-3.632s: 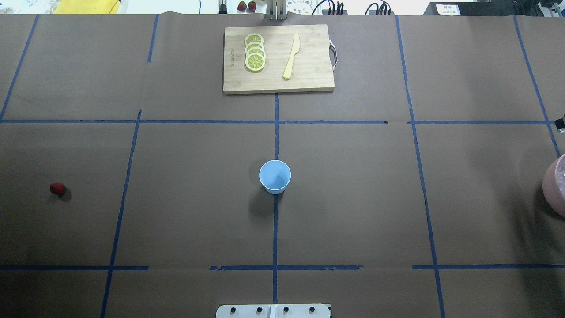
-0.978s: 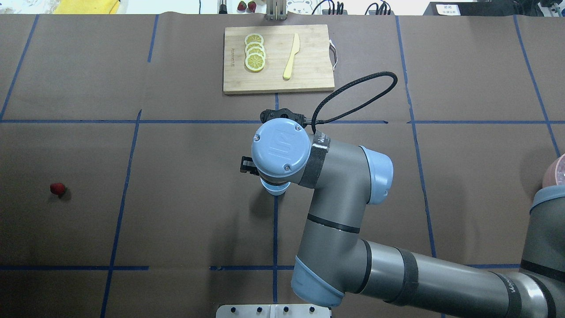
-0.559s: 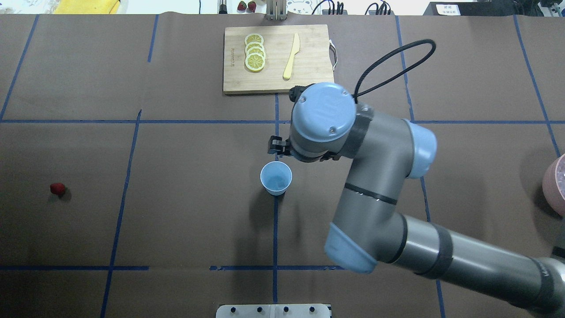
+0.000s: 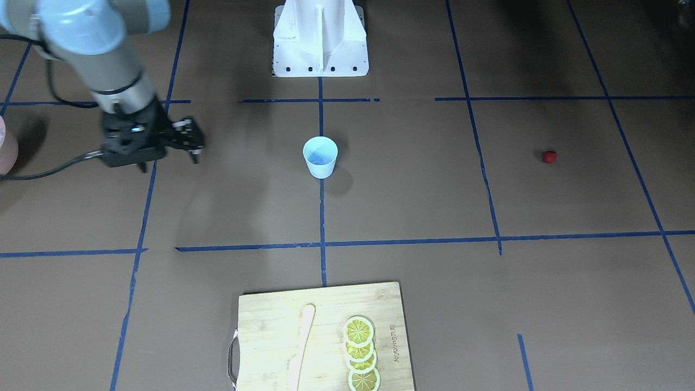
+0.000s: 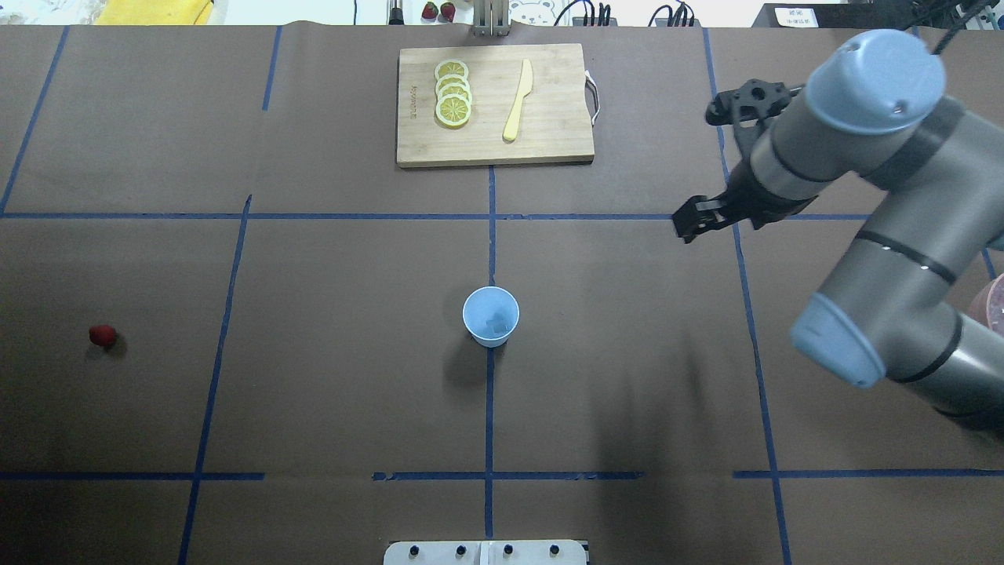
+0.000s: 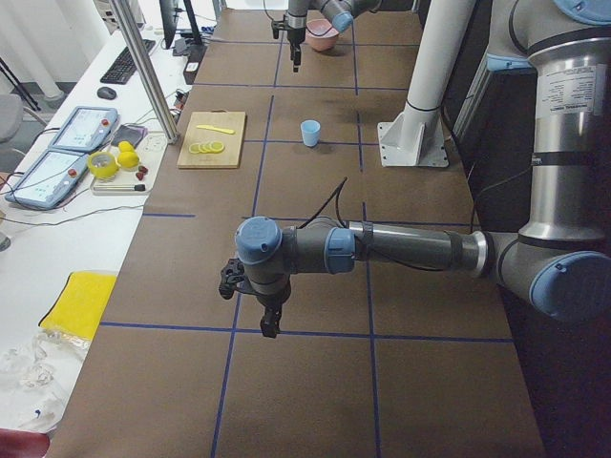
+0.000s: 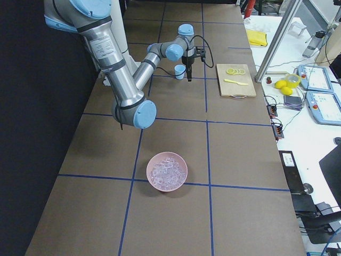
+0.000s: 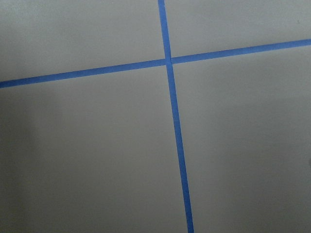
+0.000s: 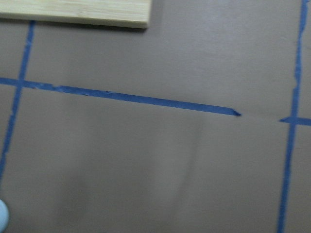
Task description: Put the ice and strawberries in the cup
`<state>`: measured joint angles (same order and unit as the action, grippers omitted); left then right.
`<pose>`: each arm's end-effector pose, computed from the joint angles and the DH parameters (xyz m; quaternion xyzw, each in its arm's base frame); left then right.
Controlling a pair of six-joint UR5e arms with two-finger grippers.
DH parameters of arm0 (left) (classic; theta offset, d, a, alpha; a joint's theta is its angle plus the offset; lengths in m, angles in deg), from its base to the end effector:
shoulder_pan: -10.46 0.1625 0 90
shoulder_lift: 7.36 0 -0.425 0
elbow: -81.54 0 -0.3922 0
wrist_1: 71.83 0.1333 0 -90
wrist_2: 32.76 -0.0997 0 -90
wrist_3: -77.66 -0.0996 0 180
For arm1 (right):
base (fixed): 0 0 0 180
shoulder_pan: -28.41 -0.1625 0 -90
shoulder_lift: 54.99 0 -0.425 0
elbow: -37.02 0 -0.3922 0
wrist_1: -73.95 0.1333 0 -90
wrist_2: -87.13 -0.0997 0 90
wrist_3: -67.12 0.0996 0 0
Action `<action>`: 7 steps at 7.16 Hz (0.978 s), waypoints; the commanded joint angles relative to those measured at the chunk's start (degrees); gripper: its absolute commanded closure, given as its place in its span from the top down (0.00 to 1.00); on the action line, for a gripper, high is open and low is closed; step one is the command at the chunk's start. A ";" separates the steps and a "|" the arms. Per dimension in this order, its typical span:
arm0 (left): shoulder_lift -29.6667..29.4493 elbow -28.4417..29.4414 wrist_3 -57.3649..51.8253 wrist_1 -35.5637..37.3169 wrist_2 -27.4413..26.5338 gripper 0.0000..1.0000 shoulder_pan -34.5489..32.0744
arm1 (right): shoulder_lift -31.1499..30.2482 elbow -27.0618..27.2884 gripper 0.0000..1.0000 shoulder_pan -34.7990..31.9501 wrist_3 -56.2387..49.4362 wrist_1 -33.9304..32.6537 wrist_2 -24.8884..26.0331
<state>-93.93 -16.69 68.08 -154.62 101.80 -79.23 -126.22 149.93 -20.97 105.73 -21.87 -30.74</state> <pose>-0.0609 -0.4624 0.6290 0.0112 0.3794 0.0718 0.9224 -0.3001 -0.4831 0.3170 0.0841 -0.3670 -0.0903 0.9220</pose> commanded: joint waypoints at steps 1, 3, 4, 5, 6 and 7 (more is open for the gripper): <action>0.00 -0.04 0.00 -0.09 0.00 1.00 0.31 | -10.30 1.35 0.99 -11.83 -20.85 0.11 -8.30; 0.00 -0.12 0.00 -0.01 0.00 1.00 0.31 | -18.30 1.26 0.99 -20.37 -39.14 0.11 -12.97; 0.00 -0.12 0.00 -0.01 0.00 1.00 0.39 | -22.16 1.18 0.99 -23.19 -48.45 0.11 -14.30; 0.00 -0.04 0.00 -0.01 0.00 1.00 0.48 | -24.20 1.18 0.99 -25.05 -54.98 0.11 -14.49; 0.00 -0.12 0.00 -0.01 0.00 1.00 0.48 | -25.97 1.18 0.99 -25.59 -60.96 0.11 -14.57; 0.00 -0.04 0.00 -0.01 0.00 1.00 0.57 | -27.72 1.00 0.99 -25.60 -67.02 0.11 -14.57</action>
<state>-93.93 -16.77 68.08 -154.63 101.80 -78.74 -151.58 151.05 -45.96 46.50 -21.76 -45.17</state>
